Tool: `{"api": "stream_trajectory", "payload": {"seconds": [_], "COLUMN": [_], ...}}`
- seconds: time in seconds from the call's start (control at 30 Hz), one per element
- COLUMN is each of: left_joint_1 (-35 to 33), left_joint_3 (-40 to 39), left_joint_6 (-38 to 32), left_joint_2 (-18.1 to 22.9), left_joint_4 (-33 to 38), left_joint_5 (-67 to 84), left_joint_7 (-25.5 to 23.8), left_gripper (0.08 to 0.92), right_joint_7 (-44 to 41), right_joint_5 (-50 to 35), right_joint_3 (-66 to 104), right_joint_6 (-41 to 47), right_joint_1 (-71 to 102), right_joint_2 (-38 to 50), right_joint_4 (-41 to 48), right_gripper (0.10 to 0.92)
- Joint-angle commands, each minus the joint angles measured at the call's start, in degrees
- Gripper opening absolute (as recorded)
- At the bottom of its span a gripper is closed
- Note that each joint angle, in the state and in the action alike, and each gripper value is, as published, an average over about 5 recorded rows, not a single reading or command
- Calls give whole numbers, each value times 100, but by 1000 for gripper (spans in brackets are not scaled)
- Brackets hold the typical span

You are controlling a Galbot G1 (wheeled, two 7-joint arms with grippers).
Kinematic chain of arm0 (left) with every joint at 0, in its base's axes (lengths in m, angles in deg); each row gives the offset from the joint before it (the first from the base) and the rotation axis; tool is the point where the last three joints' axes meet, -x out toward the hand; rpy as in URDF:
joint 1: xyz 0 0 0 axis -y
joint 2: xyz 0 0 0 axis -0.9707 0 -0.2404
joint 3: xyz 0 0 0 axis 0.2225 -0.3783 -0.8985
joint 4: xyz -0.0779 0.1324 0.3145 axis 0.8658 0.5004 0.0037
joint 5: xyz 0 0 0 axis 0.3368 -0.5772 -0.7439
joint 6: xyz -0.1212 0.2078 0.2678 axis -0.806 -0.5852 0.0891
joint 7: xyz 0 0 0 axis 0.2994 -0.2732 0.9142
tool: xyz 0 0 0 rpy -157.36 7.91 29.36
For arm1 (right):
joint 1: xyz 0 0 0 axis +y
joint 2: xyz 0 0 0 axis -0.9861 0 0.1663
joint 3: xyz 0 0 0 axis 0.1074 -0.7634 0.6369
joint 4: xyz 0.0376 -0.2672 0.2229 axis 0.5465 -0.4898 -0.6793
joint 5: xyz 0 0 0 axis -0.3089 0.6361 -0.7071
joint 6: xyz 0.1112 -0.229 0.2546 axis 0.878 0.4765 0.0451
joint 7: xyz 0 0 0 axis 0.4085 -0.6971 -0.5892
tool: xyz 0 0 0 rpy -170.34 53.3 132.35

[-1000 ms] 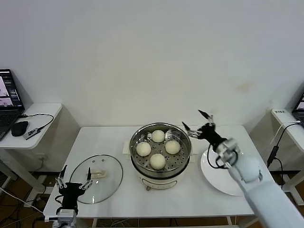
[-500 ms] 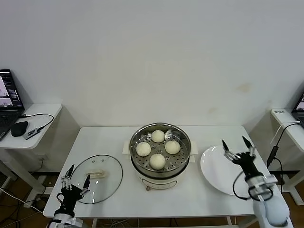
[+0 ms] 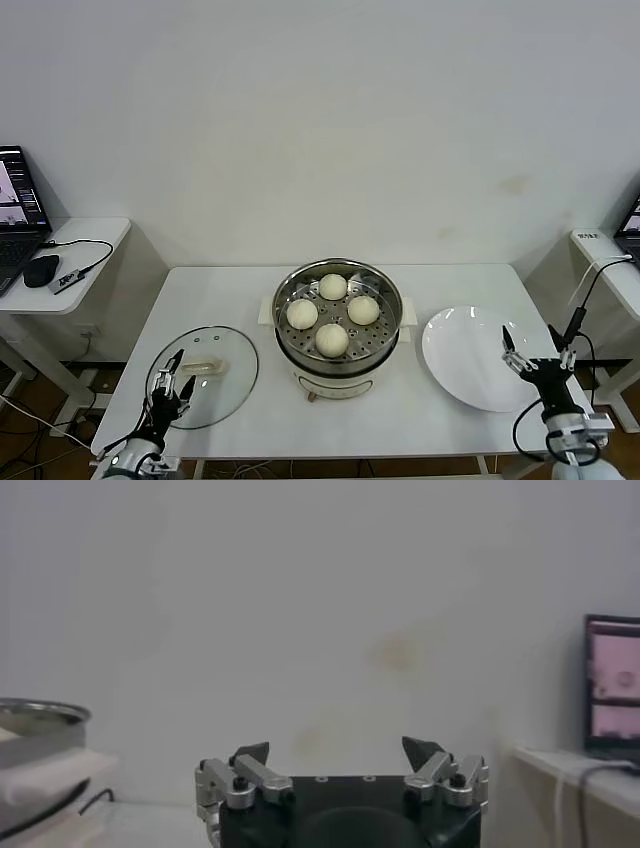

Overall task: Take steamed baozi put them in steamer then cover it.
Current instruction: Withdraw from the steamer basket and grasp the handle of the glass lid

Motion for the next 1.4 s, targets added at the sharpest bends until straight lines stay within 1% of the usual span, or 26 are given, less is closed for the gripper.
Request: {"api": "stream_trajectory", "payload": {"seconds": [0.03,0.23,0.4,0.8,0.9,1.23,1.4], "left_joint_1": [932,1251,1401,1504,1473,1318,1201], "left_joint_3": [-173,-279,-364,-392,-376,-304,-266], "left_joint_6": [-36,-7,25,31,28,-27,-47], "left_joint_2": [-127,-131,-37,184,192,227,223], "left_joint_4": [-808,-1013,-1095,-1296,-1298,-1234,-1059], "left_joint_5": [-626,-621,-619,-512,-509,-457,-449], "left_joint_7": [-80,-147,-204,-146,-140,43,186], "left_gripper": [823,823,823,817,764,472,334], "right_joint_7": [-23,-39,-49,-60,-61,-70,-74], "right_joint_5": [87,115,131,188,195,220,236], "right_joint_3": [252,276,265,147,112,10,-56], "right_joint_6": [-51,-92,-96,-95,-95,-102,-110], "right_joint_1": [281,363,358,299,280,264,268], "right_joint_2": [-273,-309,-345,-394,-401,-402,-369], "right_joint_4": [-54,-48,-44,-5,-5,-25,-37], "right_gripper": [823,823,823,823,823,823,823]}}
